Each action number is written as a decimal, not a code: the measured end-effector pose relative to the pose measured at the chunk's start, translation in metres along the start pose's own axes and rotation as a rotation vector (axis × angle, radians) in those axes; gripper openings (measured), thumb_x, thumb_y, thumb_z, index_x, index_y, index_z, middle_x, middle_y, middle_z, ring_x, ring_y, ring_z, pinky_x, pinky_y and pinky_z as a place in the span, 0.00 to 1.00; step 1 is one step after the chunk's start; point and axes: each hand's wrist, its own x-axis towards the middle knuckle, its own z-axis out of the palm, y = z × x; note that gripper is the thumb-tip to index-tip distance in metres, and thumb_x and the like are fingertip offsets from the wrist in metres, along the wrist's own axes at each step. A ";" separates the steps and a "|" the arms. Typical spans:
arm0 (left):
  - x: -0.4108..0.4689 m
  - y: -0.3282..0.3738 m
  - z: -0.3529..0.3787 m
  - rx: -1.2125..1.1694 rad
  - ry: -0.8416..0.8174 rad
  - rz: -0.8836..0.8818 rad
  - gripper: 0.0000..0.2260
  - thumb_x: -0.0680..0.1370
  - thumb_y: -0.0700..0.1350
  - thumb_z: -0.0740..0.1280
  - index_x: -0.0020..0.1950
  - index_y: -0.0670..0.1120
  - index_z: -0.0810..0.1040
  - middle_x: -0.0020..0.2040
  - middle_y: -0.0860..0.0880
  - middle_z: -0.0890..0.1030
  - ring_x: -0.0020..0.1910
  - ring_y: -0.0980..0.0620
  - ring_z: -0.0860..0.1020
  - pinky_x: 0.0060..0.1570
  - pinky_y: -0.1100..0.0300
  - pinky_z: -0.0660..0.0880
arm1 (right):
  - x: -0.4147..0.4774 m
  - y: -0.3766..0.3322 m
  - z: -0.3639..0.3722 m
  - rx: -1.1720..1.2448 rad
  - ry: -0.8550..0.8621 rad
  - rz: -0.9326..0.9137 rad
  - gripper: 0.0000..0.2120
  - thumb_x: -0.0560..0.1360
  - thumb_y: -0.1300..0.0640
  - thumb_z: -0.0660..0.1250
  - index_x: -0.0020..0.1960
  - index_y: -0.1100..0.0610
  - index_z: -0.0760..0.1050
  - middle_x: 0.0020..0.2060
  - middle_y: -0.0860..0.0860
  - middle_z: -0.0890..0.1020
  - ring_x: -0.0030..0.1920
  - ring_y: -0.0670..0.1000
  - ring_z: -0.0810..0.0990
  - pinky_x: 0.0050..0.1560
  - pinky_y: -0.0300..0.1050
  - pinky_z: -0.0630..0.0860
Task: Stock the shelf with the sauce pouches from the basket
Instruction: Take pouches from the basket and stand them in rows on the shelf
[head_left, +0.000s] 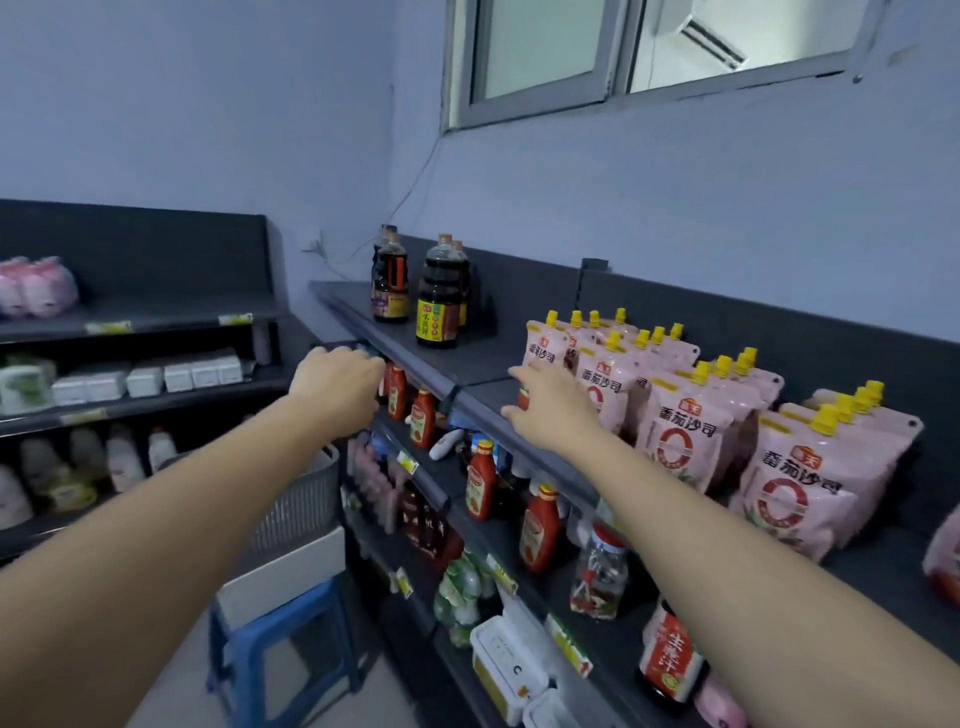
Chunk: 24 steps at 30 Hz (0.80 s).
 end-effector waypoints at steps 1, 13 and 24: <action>-0.002 -0.015 0.009 0.000 -0.017 -0.008 0.10 0.77 0.49 0.64 0.56 0.47 0.73 0.56 0.49 0.78 0.58 0.46 0.76 0.52 0.52 0.69 | 0.008 -0.013 0.010 0.003 -0.019 -0.013 0.27 0.77 0.48 0.64 0.73 0.52 0.64 0.72 0.54 0.66 0.72 0.57 0.63 0.67 0.55 0.67; -0.008 -0.157 0.130 -0.018 -0.182 -0.073 0.10 0.78 0.46 0.61 0.58 0.46 0.73 0.56 0.47 0.78 0.57 0.45 0.75 0.53 0.52 0.69 | 0.097 -0.143 0.147 0.063 -0.203 -0.072 0.23 0.74 0.48 0.67 0.68 0.53 0.70 0.65 0.53 0.73 0.66 0.58 0.70 0.62 0.53 0.72; 0.029 -0.225 0.240 -0.001 -0.320 -0.183 0.11 0.77 0.43 0.61 0.58 0.46 0.74 0.55 0.47 0.79 0.55 0.45 0.76 0.46 0.53 0.67 | 0.192 -0.200 0.257 0.111 -0.377 -0.154 0.20 0.74 0.48 0.67 0.64 0.53 0.73 0.60 0.55 0.75 0.64 0.58 0.72 0.61 0.53 0.73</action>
